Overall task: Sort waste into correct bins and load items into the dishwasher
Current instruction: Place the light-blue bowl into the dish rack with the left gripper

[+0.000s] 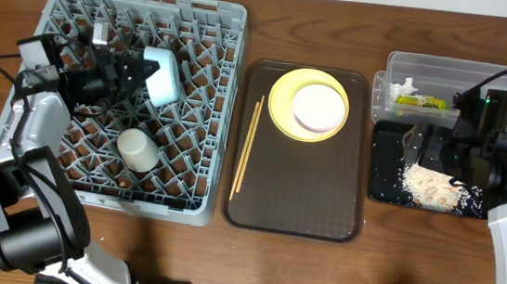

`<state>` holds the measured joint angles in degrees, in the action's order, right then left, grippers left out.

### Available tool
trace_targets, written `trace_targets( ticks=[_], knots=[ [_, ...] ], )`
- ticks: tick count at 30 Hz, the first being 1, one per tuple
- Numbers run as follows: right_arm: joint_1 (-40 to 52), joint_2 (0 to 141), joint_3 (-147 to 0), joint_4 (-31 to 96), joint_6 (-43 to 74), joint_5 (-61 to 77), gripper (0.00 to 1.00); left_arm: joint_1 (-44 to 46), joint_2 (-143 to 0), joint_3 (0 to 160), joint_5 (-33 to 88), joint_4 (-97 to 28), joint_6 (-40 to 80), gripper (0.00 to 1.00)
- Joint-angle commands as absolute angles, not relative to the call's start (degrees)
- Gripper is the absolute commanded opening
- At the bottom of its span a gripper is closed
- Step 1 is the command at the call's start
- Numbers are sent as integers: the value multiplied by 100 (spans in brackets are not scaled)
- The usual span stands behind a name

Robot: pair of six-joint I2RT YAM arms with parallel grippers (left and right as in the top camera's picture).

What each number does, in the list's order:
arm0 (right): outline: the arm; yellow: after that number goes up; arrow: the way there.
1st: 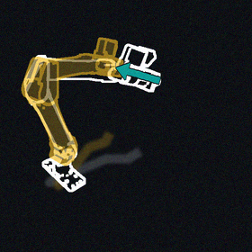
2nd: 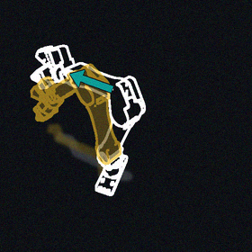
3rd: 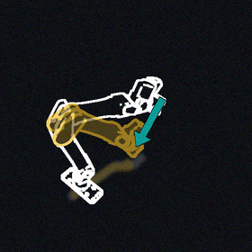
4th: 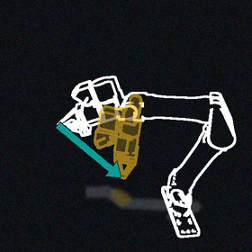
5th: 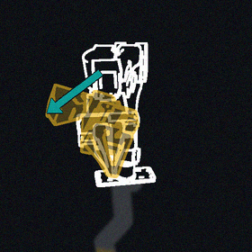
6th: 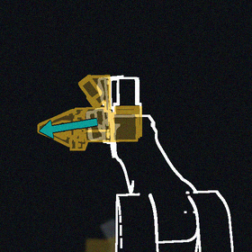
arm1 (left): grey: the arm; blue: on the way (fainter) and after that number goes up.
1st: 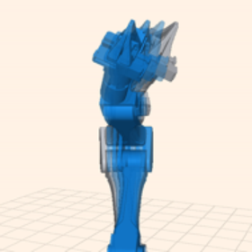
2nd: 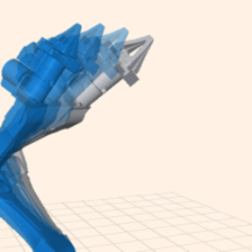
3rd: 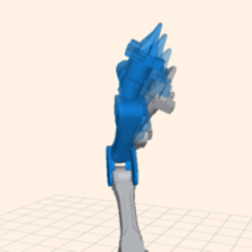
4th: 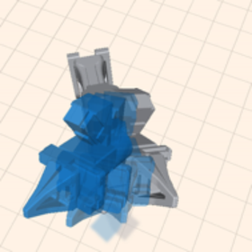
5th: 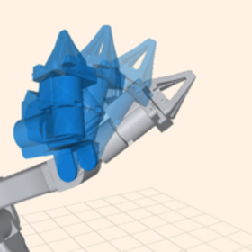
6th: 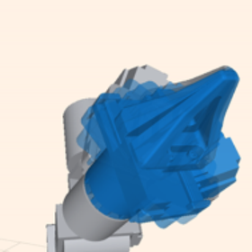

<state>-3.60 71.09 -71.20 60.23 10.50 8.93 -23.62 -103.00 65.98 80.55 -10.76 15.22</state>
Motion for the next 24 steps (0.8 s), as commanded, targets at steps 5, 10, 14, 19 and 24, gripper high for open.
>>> trace_targets(
  ticks=[5,10,14,19,24],
  knots=[
    [-384,7067,-7212,6031,1131,838,86,-2668,-10534,6495,7358,-1339,1518,9],
    [-384,7067,-7210,6029,1131,838,85,-2877,-10534,6495,7083,-1579,1483,34],
    [-384,7067,-7212,6047,1131,838,85,-3037,-10523,6495,7030,-1599,1490,53],
    [-384,7067,-7212,6069,1131,838,85,-3168,-10357,6495,6184,-2016,1306,67],
    [-384,7067,-7210,6064,1129,838,86,-3144,-9590,6512,5658,-2032,1251,71]
  ],
)
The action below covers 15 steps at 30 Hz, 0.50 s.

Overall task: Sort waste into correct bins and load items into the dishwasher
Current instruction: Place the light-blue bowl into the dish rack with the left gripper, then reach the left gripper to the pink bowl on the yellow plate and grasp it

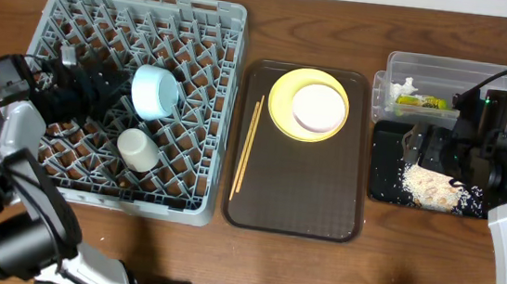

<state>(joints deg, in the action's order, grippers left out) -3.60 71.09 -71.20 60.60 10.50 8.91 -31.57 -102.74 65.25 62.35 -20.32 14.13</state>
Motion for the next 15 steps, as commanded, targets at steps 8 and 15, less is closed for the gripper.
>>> trace_targets(
  ticks=[8,15],
  knots=[
    [-386,7067,-7210,6066,1221,596,91,-1802,-8042,6512,4366,-2034,1227,73],
    [-384,7067,-7210,6069,1214,598,91,360,-7909,6705,2762,-2056,1155,72]
  ],
)
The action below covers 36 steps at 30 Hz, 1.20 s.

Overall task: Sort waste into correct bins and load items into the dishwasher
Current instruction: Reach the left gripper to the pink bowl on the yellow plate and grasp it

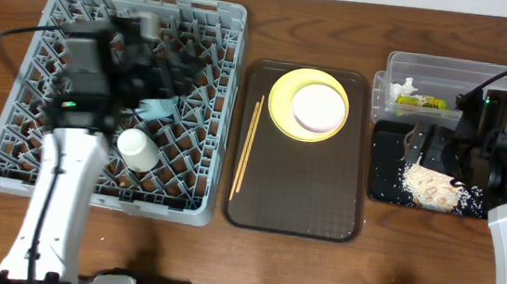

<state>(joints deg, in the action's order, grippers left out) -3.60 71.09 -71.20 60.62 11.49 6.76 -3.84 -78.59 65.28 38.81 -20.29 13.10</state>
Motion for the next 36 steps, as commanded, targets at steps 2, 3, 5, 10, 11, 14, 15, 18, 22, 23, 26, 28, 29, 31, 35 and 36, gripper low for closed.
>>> trace_targets(
  ticks=[2,3,5,10,11,14,15,18,22,23,26,28,29,31,35,36],
  knots=[
    [-384,7067,-7210,6071,1216,600,92,1085,-8047,7028,2075,-2167,1059,72],
    [-384,7067,-7212,6069,1216,598,92,1275,-8119,7166,1872,-2252,976,72],
    [-384,7067,-7210,6069,1216,600,92,1704,-8340,7500,1306,-2491,819,72],
    [-384,7067,-7210,6071,1216,598,92,2648,-9192,7940,801,-2510,158,72],
    [-384,7067,-7210,6069,1216,600,92,2858,-9435,7940,786,-2388,-27,72],
    [-384,7067,-7210,6066,1216,600,92,3218,-9891,7937,781,-2211,-357,72],
    [-384,7067,-7210,6066,1216,598,92,3350,-10075,7937,784,-2134,-467,72],
    [-384,7067,-7210,6071,1216,600,92,3715,-10569,7937,788,-1907,-648,72],
    [-384,7067,-7210,6071,1216,600,92,4075,-11032,7937,786,-1603,-869,71],
    [-384,7067,-7210,6075,1216,600,92,4145,-11179,7937,784,-1479,-991,71],
    [-384,7067,-7212,6106,1216,600,92,4182,-11391,7937,786,-1326,-989,71],
    [-384,7067,-7212,6121,1216,600,92,4182,-11504,7937,784,-1310,-987,71],
    [-384,7067,-7212,6121,1216,600,92,4182,-11601,7935,786,-1315,-987,67],
    [-384,7067,-7210,6114,1216,600,92,4182,-11675,7935,786,-1313,-987,67],
    [-384,7067,-7212,6123,1214,600,92,4182,-11692,7935,784,-1313,-987,52],
    [-384,7067,-7210,6128,1214,600,92,4182,-11692,7935,784,-1321,-987,45]
  ],
)
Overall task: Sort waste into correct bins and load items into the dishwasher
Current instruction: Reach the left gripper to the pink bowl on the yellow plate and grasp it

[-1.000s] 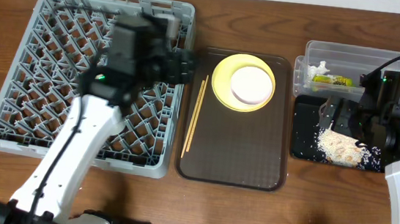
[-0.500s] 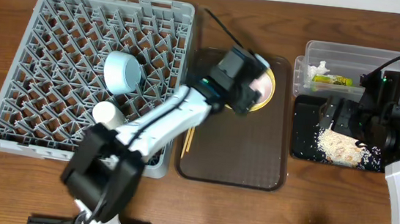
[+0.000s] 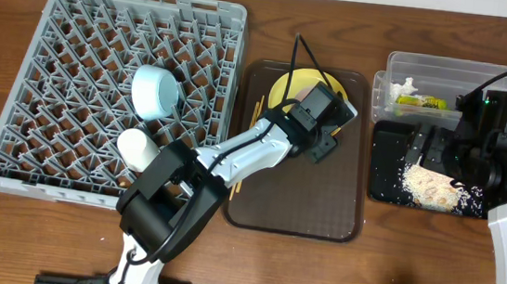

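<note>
My left gripper [image 3: 330, 123] has reached over the brown tray [image 3: 294, 207] and hangs above the yellow plate [image 3: 284, 94]. Its fingers look spread, with nothing seen between them. The arm hides the small white plate on the yellow one. Two chopsticks [image 3: 243, 164] lie along the tray's left side. In the grey dish rack [image 3: 107, 16] a light blue bowl [image 3: 154, 92] lies on its side, and a white cup [image 3: 138, 150] lies below it. My right gripper [image 3: 417, 144] hovers over the black bin [image 3: 386, 173], fingers together, above a heap of rice [image 3: 431, 187].
A clear plastic bin [image 3: 456, 70] at the back right holds a white scrap and a yellow-green wrapper [image 3: 416, 99]. The left arm's links [image 3: 233, 163] cross the tray's left edge and the rack's right rim.
My left arm was over the rack beside the blue bowl and now stretches right over the tray's yellow plate. The bowl shows fully in the rack. The right arm has not moved.
First my left gripper held the blue bowl over the rack. Then the bowl lay in the rack with the gripper apart to its left. After that the arm was over the rack's middle, and now it is at the yellow plate. The right gripper stayed over the black bin.
</note>
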`<state>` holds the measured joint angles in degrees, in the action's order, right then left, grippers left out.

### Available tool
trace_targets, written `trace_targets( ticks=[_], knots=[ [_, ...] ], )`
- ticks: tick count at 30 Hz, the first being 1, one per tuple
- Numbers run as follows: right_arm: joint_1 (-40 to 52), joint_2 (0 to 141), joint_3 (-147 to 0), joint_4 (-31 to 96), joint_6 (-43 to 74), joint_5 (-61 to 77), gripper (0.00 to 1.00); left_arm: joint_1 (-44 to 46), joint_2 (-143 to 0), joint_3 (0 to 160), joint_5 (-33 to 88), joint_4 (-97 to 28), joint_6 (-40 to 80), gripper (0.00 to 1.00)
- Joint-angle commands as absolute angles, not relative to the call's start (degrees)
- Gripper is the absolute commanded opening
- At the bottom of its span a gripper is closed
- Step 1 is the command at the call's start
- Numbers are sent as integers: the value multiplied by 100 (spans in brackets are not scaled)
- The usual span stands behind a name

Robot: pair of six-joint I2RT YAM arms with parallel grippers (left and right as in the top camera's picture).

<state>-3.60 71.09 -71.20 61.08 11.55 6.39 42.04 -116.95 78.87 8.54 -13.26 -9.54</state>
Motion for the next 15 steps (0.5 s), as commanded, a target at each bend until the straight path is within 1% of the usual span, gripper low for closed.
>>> trace_targets(
  ticks=[1,2,3,5,9,12,13,15],
  knots=[
    [-384,7067,-7210,6134,1214,598,92,4182,-11692,7933,784,-1347,-985,40],
    [-384,7067,-7210,6139,1214,600,92,4182,-11692,7931,784,-1400,-985,34],
    [-384,7067,-7210,6136,1214,600,92,4182,-11692,7931,781,-1424,-987,31],
    [-384,7067,-7210,6136,1214,600,91,4180,-11692,7931,722,-1424,-985,29],
    [-384,7067,-7210,6152,1192,598,92,4182,-11690,7931,432,-1424,-985,19],
    [-384,7067,-7210,6163,1168,600,92,4182,-11681,7931,268,-1424,-985,19],
    [-384,7067,-7212,6163,1168,598,92,4180,-11679,7931,266,-1424,-985,15],
    [-384,7067,-7212,6163,1153,598,92,4182,-11651,7931,268,-1422,-985,12]
  ],
)
